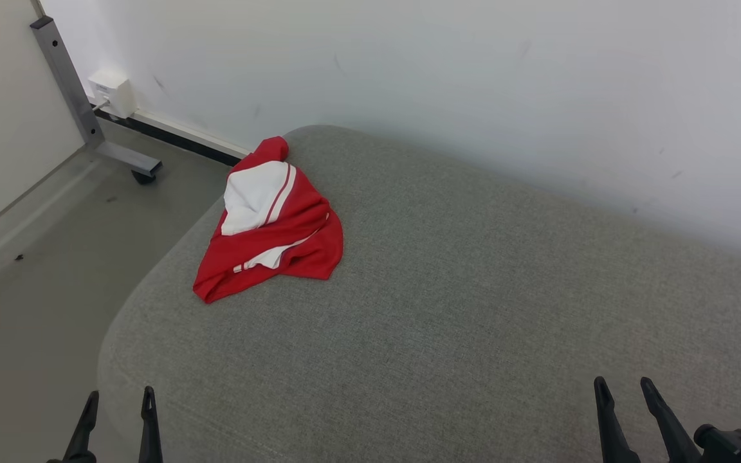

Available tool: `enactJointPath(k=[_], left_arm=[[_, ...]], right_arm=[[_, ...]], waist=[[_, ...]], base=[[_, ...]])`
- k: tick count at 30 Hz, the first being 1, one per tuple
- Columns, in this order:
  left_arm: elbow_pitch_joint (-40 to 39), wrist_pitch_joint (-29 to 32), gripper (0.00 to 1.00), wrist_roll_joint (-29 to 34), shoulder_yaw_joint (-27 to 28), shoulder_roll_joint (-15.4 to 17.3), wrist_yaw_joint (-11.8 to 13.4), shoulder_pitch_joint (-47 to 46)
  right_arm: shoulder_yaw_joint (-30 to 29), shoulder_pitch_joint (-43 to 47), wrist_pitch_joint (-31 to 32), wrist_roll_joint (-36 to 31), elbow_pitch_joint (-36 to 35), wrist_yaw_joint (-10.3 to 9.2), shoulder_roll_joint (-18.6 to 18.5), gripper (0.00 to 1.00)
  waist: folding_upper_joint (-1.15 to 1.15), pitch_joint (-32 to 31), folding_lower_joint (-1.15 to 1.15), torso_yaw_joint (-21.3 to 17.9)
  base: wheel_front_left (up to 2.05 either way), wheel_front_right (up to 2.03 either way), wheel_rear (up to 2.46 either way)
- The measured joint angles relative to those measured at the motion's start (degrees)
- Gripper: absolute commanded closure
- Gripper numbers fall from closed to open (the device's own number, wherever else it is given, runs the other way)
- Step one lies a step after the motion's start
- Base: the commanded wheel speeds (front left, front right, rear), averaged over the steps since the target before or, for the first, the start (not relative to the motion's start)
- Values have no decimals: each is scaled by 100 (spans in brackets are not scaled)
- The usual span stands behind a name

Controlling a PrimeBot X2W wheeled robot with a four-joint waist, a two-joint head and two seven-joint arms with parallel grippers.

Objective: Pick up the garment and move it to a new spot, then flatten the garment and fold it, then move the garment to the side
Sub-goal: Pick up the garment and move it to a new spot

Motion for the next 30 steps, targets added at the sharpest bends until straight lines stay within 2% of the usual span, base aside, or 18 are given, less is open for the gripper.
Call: enactJointPath(k=[10, 15, 21, 30], left_arm=[[-116, 0, 0, -16, -19, -2, 88, 92], [-97, 98, 0, -57, -92, 29, 25, -69], [-24, 261, 0, -187, -62, 149, -53, -732], [181, 428, 0, -489, 218, 405, -19, -2329]], right_arm=[[73, -97, -54, 73, 137, 0, -69, 0], [-62, 8, -103, 79, 149, 0, -68, 0], [-207, 74, -44, 18, 37, 0, -91, 0], [-377, -349, 204, -108, -433, 0, -410, 0]], waist=[[0, 62, 0, 51], [0, 24, 0, 21], [0, 19, 0, -82], [0, 433, 0, -489]], base=[[0, 0, 0], [0, 0, 0], [0, 0, 0], [0, 0, 0]])
